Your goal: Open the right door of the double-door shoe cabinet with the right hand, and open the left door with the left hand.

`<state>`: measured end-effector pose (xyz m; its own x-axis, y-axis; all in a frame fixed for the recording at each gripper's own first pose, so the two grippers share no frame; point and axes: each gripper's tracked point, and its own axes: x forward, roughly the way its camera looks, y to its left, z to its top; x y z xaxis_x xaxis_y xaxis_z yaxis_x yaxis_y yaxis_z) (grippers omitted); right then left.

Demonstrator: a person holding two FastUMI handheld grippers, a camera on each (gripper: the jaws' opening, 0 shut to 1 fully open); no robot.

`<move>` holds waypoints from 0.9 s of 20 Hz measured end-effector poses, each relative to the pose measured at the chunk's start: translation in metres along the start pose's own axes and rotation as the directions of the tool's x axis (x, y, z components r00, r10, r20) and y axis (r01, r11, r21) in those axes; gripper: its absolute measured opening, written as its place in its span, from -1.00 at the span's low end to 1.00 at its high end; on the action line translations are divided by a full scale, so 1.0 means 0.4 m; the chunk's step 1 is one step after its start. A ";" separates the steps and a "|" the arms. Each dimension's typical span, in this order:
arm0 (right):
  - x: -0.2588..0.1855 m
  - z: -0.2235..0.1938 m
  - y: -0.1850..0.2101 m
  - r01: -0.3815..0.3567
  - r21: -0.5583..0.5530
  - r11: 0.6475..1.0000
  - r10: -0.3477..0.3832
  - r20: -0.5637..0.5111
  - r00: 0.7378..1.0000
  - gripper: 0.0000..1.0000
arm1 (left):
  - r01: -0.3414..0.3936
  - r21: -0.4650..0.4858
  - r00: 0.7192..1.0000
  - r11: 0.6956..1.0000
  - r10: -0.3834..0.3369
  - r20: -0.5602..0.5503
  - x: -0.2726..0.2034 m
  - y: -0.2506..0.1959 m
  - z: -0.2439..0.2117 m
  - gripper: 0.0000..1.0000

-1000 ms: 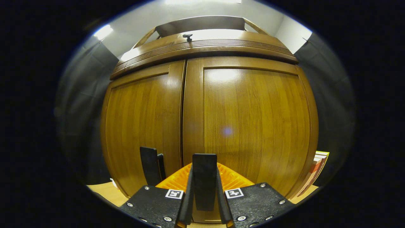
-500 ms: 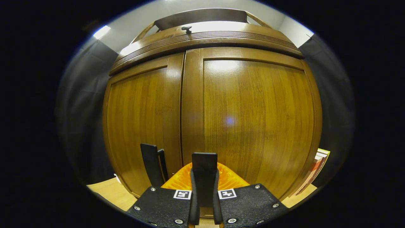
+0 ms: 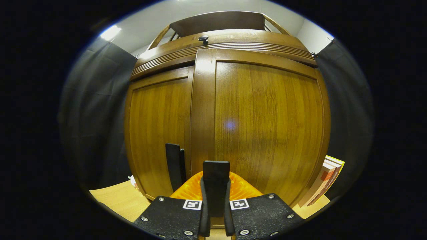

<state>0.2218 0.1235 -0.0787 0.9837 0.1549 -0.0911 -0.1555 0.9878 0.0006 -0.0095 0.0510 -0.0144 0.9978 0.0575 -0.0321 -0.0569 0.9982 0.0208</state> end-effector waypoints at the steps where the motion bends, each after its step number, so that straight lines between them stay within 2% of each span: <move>1: -0.018 -0.001 -0.001 -0.008 0.004 1.000 0.008 -0.003 1.000 -0.67 | -0.001 0.001 1.000 1.000 0.001 0.002 -0.002 0.000 0.001 0.94; 7: -0.120 0.005 -0.017 -0.056 0.014 0.998 0.056 -0.023 0.998 -0.67 | 0.005 0.002 1.000 1.000 -0.005 0.006 0.004 -0.035 0.007 0.94; 8: -0.137 0.006 -0.020 -0.063 0.017 0.998 0.063 -0.024 0.998 -0.67 | 0.006 0.003 1.000 1.000 -0.006 0.007 -0.010 -0.044 0.002 0.89; 18: -0.303 0.007 -0.111 -0.087 0.032 0.996 0.088 -0.026 0.996 -0.68 | -0.004 0.002 1.000 1.000 0.004 0.009 -0.033 -0.100 -0.012 0.94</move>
<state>0.1096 0.0608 -0.0648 0.9635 0.2408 -0.1168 -0.2377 0.9705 0.0402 -0.0206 0.0106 -0.0198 0.9979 0.0609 -0.0233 -0.0604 0.9979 0.0232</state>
